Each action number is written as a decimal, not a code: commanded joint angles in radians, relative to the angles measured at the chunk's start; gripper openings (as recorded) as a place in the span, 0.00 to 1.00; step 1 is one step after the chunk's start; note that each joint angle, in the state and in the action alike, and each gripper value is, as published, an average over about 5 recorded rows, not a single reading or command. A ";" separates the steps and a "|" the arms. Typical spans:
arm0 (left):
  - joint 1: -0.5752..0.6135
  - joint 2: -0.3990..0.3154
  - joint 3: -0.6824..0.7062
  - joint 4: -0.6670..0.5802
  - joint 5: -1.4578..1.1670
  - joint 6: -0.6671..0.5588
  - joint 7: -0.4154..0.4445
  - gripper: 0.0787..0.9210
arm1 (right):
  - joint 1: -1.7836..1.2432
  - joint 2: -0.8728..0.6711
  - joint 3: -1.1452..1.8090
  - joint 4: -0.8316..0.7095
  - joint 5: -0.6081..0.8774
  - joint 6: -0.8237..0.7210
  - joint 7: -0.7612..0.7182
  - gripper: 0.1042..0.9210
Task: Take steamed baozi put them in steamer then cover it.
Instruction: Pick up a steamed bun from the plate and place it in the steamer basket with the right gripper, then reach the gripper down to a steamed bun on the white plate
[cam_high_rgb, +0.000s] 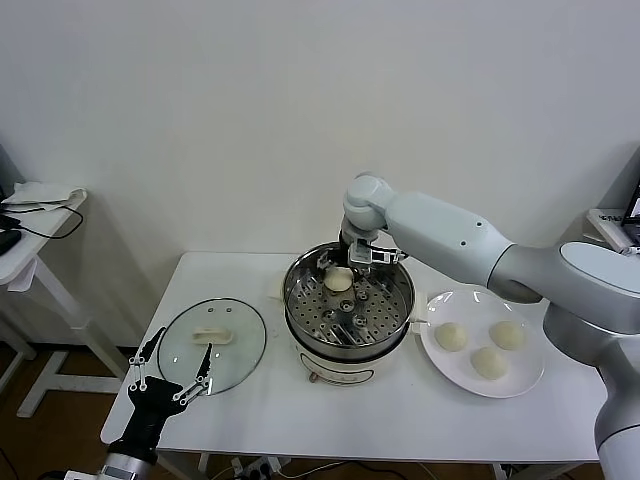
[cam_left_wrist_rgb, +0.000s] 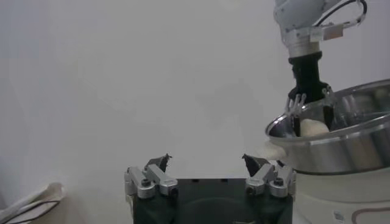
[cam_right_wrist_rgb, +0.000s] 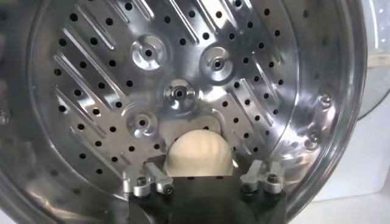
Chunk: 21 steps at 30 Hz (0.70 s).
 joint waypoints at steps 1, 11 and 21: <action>-0.002 0.001 -0.002 0.000 -0.002 0.001 0.001 0.88 | 0.053 -0.105 0.013 0.089 0.185 -0.050 -0.103 0.88; -0.006 0.005 0.012 -0.004 0.001 0.003 0.001 0.88 | 0.292 -0.465 -0.150 0.149 0.845 -0.646 -0.263 0.88; -0.003 0.003 0.027 -0.004 0.007 -0.001 0.000 0.88 | 0.155 -0.651 -0.337 0.109 0.913 -0.836 -0.157 0.88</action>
